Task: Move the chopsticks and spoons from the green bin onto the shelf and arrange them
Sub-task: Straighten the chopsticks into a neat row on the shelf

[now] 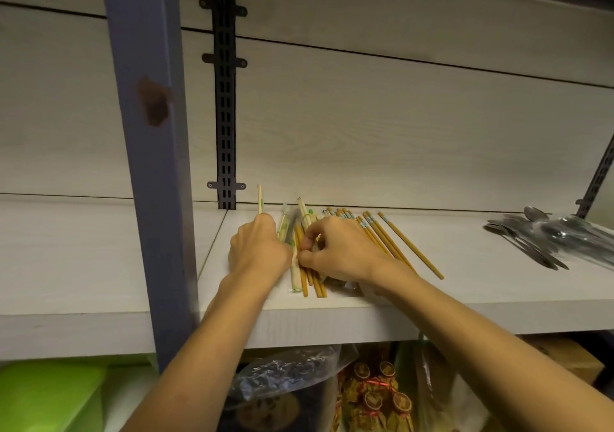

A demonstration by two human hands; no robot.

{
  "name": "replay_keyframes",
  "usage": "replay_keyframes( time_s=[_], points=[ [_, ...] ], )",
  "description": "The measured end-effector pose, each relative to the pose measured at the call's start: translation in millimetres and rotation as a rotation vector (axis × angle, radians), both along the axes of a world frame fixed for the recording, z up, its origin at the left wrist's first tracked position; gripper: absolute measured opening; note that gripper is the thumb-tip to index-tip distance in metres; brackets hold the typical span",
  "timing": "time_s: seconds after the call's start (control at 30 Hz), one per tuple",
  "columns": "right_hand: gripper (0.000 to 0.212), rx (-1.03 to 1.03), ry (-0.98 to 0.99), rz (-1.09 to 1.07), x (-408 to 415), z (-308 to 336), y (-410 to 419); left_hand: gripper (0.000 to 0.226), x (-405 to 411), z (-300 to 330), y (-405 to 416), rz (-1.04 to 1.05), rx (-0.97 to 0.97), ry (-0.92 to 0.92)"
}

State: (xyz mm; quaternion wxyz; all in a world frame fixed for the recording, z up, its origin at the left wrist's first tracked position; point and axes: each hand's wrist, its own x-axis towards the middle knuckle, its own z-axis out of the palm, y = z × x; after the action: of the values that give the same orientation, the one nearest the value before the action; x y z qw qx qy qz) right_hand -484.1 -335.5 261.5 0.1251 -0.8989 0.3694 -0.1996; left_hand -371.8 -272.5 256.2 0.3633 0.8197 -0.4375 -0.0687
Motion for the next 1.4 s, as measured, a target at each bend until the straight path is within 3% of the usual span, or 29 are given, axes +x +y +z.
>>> replay_keyframes(
  time_s=[0.37, 0.53, 0.67, 0.8, 0.93, 1.13, 1.4],
  points=[
    [0.031, -0.257, 0.074, -0.177, 28.2, 0.7, -8.0, 0.028, -1.6, -0.3, 2.8, 0.04, -0.07, 0.06],
    [0.034, -0.088, 0.143, -0.185, 50.6, 7.9, -15.9, 0.026, 1.3, -1.5, 3.0, 0.038, -0.085, 0.066],
    [0.026, -0.011, 0.089, -0.174, 56.5, 7.6, -22.0, 0.032, 2.5, -2.5, 1.3, 0.02, -0.054, 0.041],
    [0.032, -0.001, -0.157, -0.138, 43.6, 9.9, -20.9, 0.034, 4.6, -6.5, -1.6, -0.003, -0.048, -0.001],
    [0.033, -0.023, -0.356, -0.115, -2.1, 12.4, -21.1, 0.039, 8.8, -11.5, -8.2, -0.058, -0.02, -0.088],
    [0.021, -0.025, -0.486, -0.153, -108.1, 4.6, -25.3, 0.025, 8.3, -12.1, -10.0, -0.147, 0.013, -0.231],
    [0.024, -0.087, -0.364, -0.47, -278.6, -0.2, -87.6, 0.011, 3.8, -9.3, -19.3, -0.15, -0.007, -0.2]
  ],
)
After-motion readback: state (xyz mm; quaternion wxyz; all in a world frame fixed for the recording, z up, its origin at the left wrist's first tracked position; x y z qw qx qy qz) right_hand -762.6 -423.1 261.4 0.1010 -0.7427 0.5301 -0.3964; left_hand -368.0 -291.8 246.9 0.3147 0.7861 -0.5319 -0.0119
